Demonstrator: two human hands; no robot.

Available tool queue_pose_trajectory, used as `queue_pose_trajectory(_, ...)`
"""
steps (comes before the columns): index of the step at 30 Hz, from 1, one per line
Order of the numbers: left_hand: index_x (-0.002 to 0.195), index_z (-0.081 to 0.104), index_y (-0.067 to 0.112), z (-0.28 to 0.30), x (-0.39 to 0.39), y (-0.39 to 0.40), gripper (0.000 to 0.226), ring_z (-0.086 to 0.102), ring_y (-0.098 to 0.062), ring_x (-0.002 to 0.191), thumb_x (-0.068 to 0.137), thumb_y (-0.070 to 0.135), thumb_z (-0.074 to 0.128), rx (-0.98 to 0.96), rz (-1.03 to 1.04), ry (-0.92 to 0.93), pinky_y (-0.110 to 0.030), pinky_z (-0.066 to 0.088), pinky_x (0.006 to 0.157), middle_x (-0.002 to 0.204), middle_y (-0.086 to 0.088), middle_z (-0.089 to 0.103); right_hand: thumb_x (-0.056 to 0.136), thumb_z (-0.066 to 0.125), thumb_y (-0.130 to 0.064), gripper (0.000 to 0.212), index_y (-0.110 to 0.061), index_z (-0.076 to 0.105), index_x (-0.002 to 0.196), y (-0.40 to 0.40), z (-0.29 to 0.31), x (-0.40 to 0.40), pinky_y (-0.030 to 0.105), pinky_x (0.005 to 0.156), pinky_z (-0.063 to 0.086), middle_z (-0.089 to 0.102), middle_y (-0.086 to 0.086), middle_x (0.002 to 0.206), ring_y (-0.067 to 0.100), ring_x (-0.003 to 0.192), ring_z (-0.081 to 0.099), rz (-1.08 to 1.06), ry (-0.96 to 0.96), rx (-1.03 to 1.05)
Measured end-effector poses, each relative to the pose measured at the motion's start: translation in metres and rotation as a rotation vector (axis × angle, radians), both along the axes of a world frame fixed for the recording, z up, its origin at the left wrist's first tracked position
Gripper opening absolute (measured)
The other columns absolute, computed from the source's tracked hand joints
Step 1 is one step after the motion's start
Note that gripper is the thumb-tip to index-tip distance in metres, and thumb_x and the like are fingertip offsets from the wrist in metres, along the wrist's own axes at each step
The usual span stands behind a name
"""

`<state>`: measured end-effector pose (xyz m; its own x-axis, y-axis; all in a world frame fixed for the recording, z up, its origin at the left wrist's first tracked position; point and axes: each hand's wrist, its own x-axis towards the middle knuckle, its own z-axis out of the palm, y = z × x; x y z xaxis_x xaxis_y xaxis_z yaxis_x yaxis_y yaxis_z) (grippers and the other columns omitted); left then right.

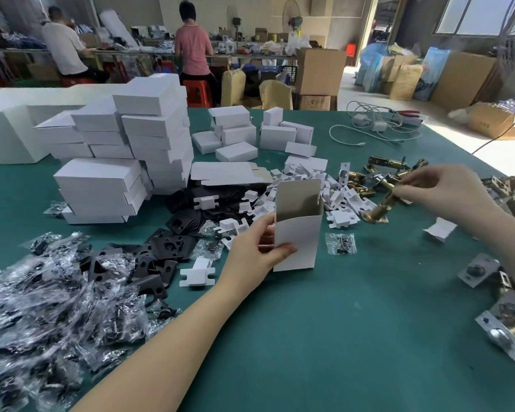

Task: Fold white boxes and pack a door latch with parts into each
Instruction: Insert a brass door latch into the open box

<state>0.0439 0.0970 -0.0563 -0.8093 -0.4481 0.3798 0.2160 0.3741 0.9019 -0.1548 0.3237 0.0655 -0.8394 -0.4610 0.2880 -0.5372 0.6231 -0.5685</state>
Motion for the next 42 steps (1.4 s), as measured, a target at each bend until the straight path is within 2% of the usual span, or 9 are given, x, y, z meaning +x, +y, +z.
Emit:
queue_pose_trajectory(5, 0.109, 0.057, 0.061, -0.001, 0.000, -0.004, 0.049, 0.069, -0.007, 0.085, 0.071, 0.039, 0.078, 0.009, 0.024, 0.012, -0.019, 0.055, 0.075, 0.093, 0.015, 0.071, 0.080, 0.077, -0.029, 0.009, -0.031, 0.069, 0.082, -0.028, 0.039, 0.044, 0.014, 0.056, 0.048, 0.072, -0.014, 0.071, -0.003, 0.060, 0.062, 0.182, -0.039, -0.333)
queue_pose_trajectory(10, 0.108, 0.059, 0.058, -0.002, -0.001, -0.005, 0.048, 0.069, -0.012, 0.083, 0.066, 0.048, 0.080, 0.020, 0.020, -0.001, -0.024, 0.057, 0.074, 0.091, 0.013, 0.071, 0.080, 0.077, -0.027, 0.007, -0.023, 0.072, 0.083, -0.066, 0.045, 0.076, 0.030, 0.069, 0.054, 0.074, 0.000, 0.079, 0.015, 0.072, 0.061, 0.284, -0.253, -0.469)
queue_pose_trajectory(18, 0.105, 0.060, 0.055, 0.001, 0.001, -0.003, 0.042, 0.068, -0.011, 0.081, 0.070, 0.042, 0.080, 0.029, 0.018, -0.001, -0.020, 0.056, 0.071, 0.090, 0.015, 0.071, 0.075, 0.074, -0.027, 0.008, -0.026, 0.069, 0.081, -0.092, 0.017, 0.104, 0.008, 0.057, 0.044, 0.069, -0.012, 0.067, 0.000, 0.065, 0.063, 0.157, 0.041, -0.261)
queue_pose_trajectory(24, 0.106, 0.061, 0.046, 0.000, 0.000, -0.003, 0.042, 0.066, -0.019, 0.084, 0.068, 0.042, 0.078, 0.055, 0.016, -0.003, -0.024, 0.055, 0.072, 0.090, 0.001, 0.071, 0.080, 0.067, -0.033, 0.015, -0.022, 0.067, 0.090, -0.103, -0.017, 0.126, 0.032, 0.069, 0.050, 0.066, -0.008, 0.078, 0.019, 0.080, 0.062, 0.191, 0.268, 0.036)
queue_pose_trajectory(27, 0.106, 0.061, 0.046, 0.001, 0.000, -0.003, 0.041, 0.067, -0.012, 0.086, 0.070, 0.038, 0.079, 0.074, 0.008, -0.011, -0.019, 0.053, 0.072, 0.093, 0.007, 0.072, 0.085, 0.067, -0.038, 0.017, -0.021, 0.068, 0.087, -0.102, -0.029, 0.120, 0.031, 0.071, 0.045, 0.064, -0.005, 0.084, 0.015, 0.084, 0.056, 0.215, 0.319, -0.109)
queue_pose_trajectory(30, 0.104, 0.060, 0.053, 0.001, 0.001, -0.003, 0.041, 0.068, -0.009, 0.088, 0.071, 0.040, 0.078, 0.048, 0.016, -0.017, -0.018, 0.054, 0.075, 0.093, 0.011, 0.072, 0.089, 0.067, -0.035, 0.015, -0.025, 0.065, 0.100, -0.100, -0.044, 0.110, 0.021, 0.072, 0.039, 0.060, -0.010, 0.093, 0.006, 0.082, 0.051, 0.169, 0.188, -0.469)
queue_pose_trajectory(32, 0.103, 0.057, 0.056, 0.002, 0.001, -0.003, 0.039, 0.068, -0.006, 0.090, 0.071, 0.043, 0.077, 0.022, 0.027, -0.021, -0.020, 0.054, 0.078, 0.096, 0.015, 0.071, 0.091, 0.064, -0.039, 0.023, -0.029, 0.058, 0.111, -0.099, -0.064, 0.106, 0.017, 0.069, 0.038, 0.057, -0.012, 0.099, 0.005, 0.073, 0.051, 0.130, 0.000, -0.545)
queue_pose_trajectory(37, 0.104, 0.052, 0.066, 0.004, 0.001, -0.001, 0.039, 0.066, 0.003, 0.095, 0.079, 0.042, 0.069, 0.005, 0.053, -0.005, -0.010, 0.050, 0.078, 0.102, 0.029, 0.067, 0.090, 0.062, -0.043, 0.025, -0.036, 0.052, 0.112, -0.095, -0.117, 0.108, 0.013, 0.057, 0.037, 0.061, -0.017, 0.091, 0.002, 0.063, 0.054, 0.211, -0.171, -0.341)
queue_pose_trajectory(42, 0.110, 0.048, 0.067, 0.006, 0.003, -0.001, 0.049, 0.062, 0.005, 0.104, 0.086, 0.027, 0.063, 0.004, 0.024, -0.005, -0.011, 0.048, 0.084, 0.107, 0.032, 0.065, 0.083, 0.073, -0.036, 0.030, -0.039, 0.053, 0.106, -0.089, -0.123, 0.103, 0.011, 0.058, 0.040, 0.066, -0.016, 0.088, 0.004, 0.064, 0.056, 0.254, -0.212, -0.333)
